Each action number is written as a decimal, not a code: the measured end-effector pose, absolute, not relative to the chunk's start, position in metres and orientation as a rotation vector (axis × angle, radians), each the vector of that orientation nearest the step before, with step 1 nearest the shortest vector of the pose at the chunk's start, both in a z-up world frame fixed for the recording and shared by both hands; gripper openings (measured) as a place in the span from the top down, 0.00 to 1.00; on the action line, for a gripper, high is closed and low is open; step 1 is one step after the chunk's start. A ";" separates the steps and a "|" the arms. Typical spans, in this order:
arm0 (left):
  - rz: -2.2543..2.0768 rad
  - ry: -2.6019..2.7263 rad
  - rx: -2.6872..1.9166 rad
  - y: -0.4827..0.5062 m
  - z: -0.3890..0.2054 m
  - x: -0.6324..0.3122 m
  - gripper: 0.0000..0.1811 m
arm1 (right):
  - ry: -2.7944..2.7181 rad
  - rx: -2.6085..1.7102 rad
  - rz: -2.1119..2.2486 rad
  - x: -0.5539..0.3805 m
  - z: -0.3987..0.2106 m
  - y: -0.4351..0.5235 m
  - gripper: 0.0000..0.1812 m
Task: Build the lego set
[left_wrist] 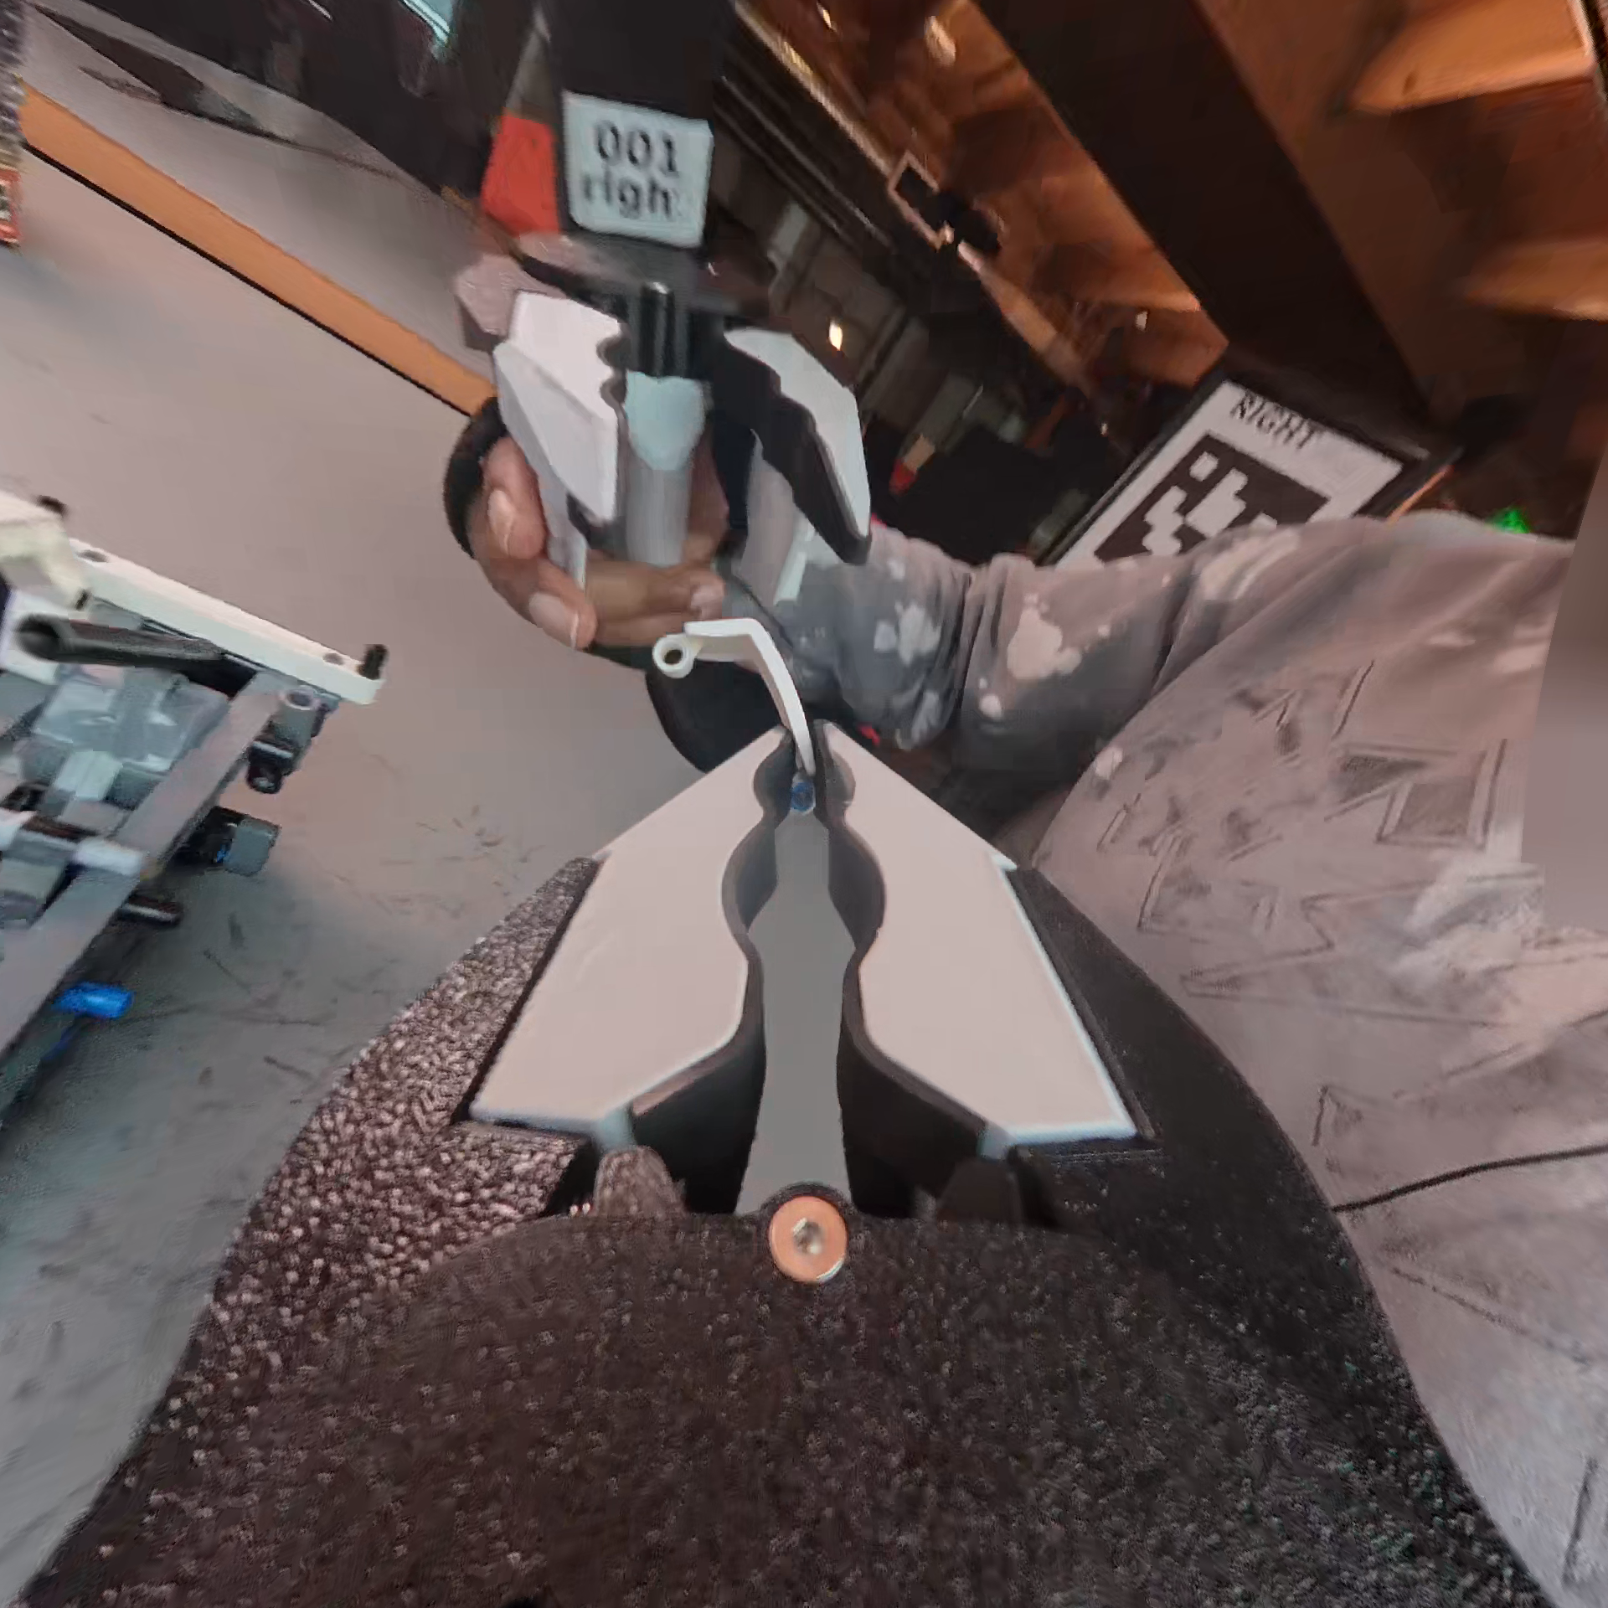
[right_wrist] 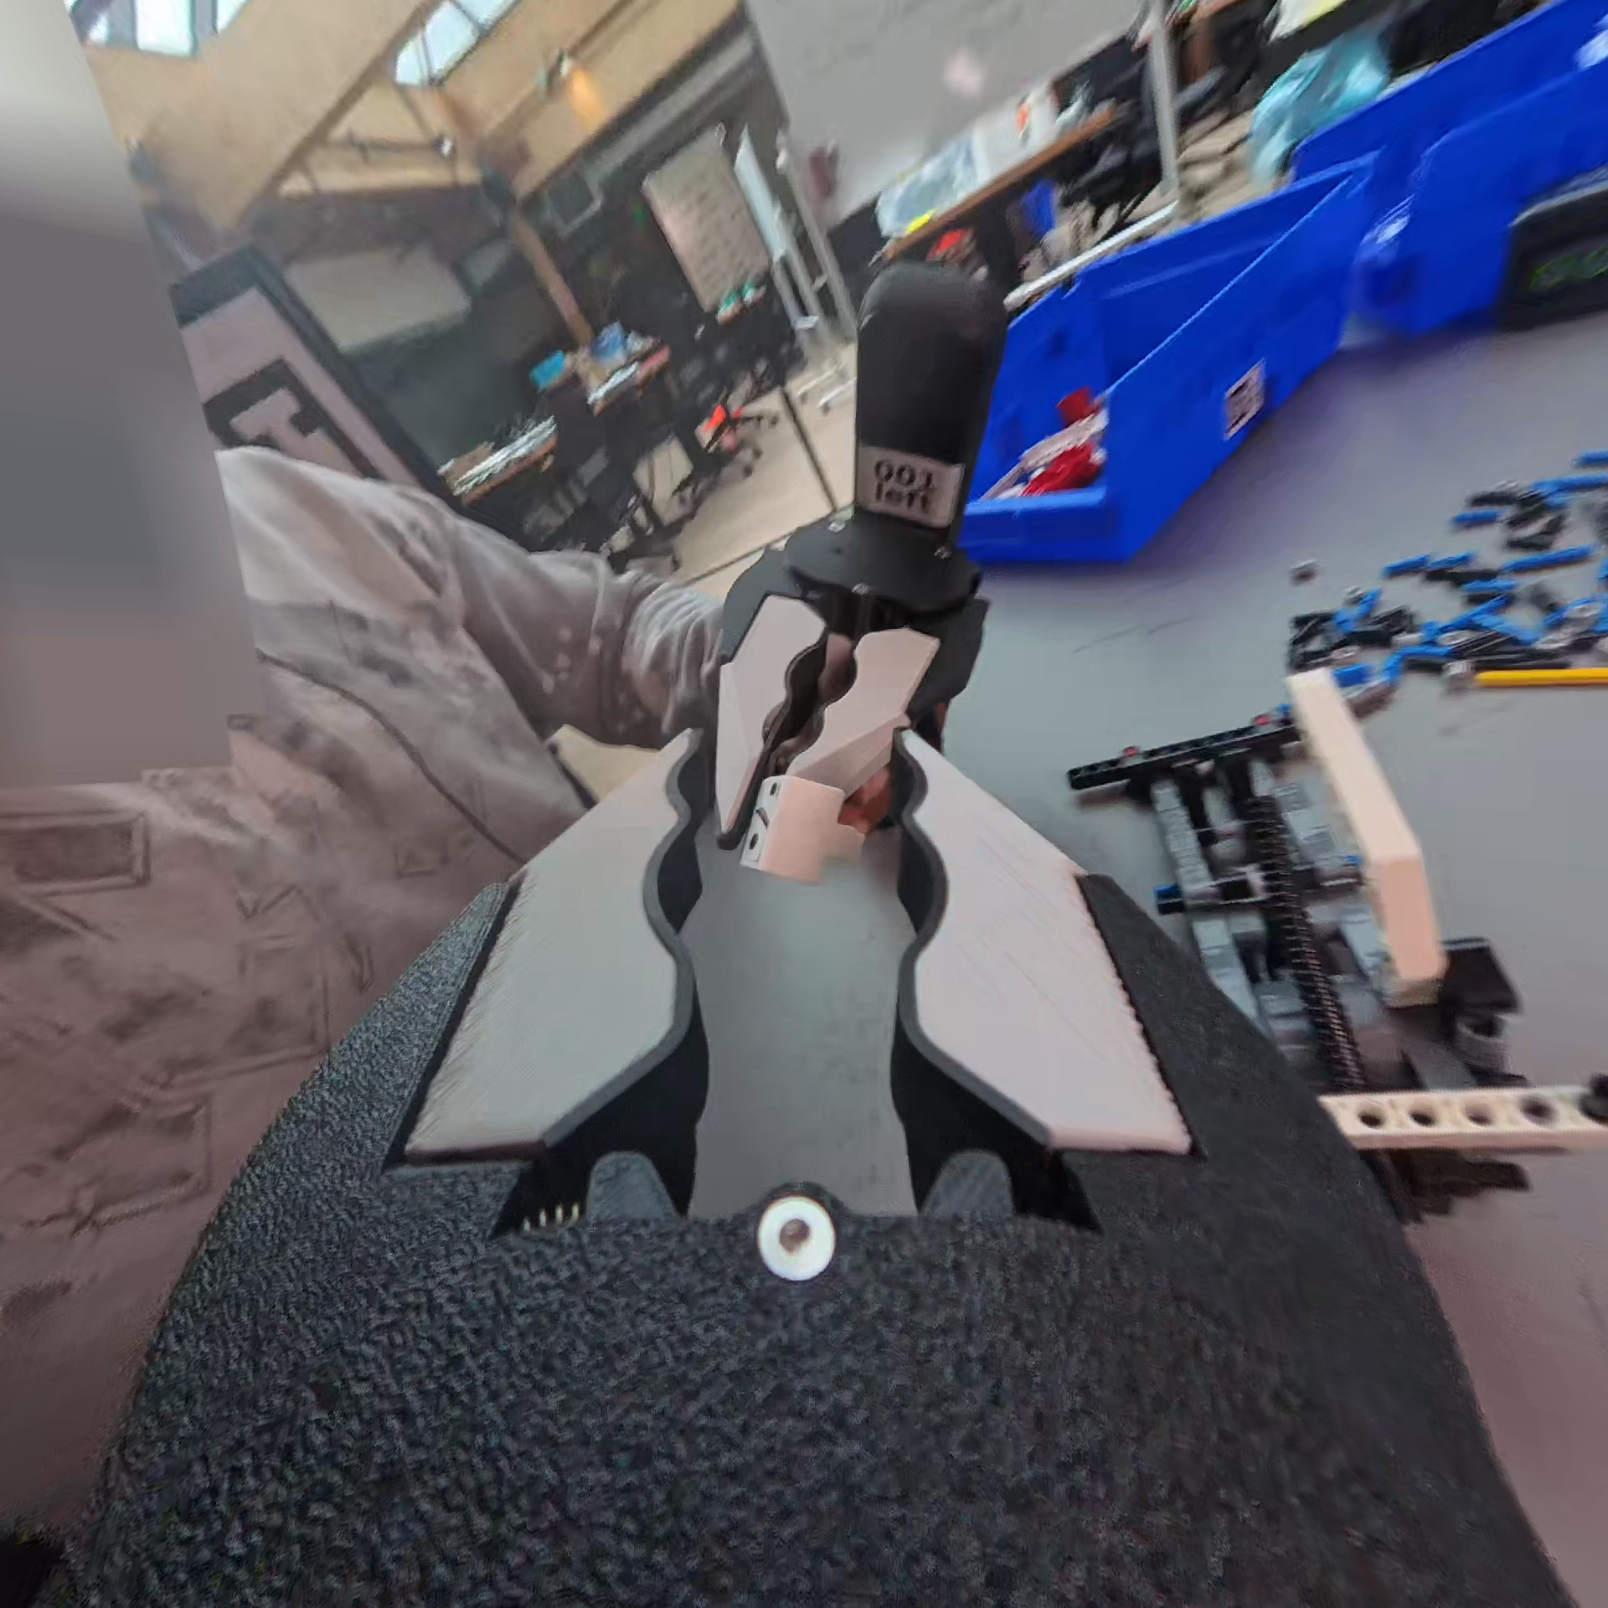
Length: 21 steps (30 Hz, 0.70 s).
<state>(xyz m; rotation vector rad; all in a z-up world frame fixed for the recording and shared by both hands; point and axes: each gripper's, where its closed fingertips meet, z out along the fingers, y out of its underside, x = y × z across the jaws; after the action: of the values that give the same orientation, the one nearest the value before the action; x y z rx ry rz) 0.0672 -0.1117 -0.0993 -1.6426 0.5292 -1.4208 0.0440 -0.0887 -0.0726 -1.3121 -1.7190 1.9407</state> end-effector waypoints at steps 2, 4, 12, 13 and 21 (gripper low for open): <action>-1.436 0.418 -1.592 -0.102 -0.091 0.054 0.98 | -1.481 -1.331 1.791 0.036 -0.074 -0.063 0.76; -1.434 0.325 -1.547 -0.093 -0.086 0.044 0.98 | -1.342 -1.417 1.751 0.032 -0.086 -0.059 0.76; -1.202 0.327 -1.526 -0.082 -0.089 0.038 0.98 | -1.006 -1.565 2.227 0.011 -0.081 -0.085 0.97; -1.169 0.325 -1.519 -0.081 -0.087 0.036 0.98 | -1.006 -1.546 2.211 0.008 -0.079 -0.084 0.97; -1.146 0.328 -1.547 -0.079 -0.091 0.043 0.98 | -0.985 -1.495 2.282 0.012 -0.073 -0.079 0.99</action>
<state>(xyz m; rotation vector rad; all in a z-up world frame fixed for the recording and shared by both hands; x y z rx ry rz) 0.0432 -0.0788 -0.0915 -1.5474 0.3282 -1.1461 0.0121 -0.0794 -0.0728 -1.4950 -0.9854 2.2816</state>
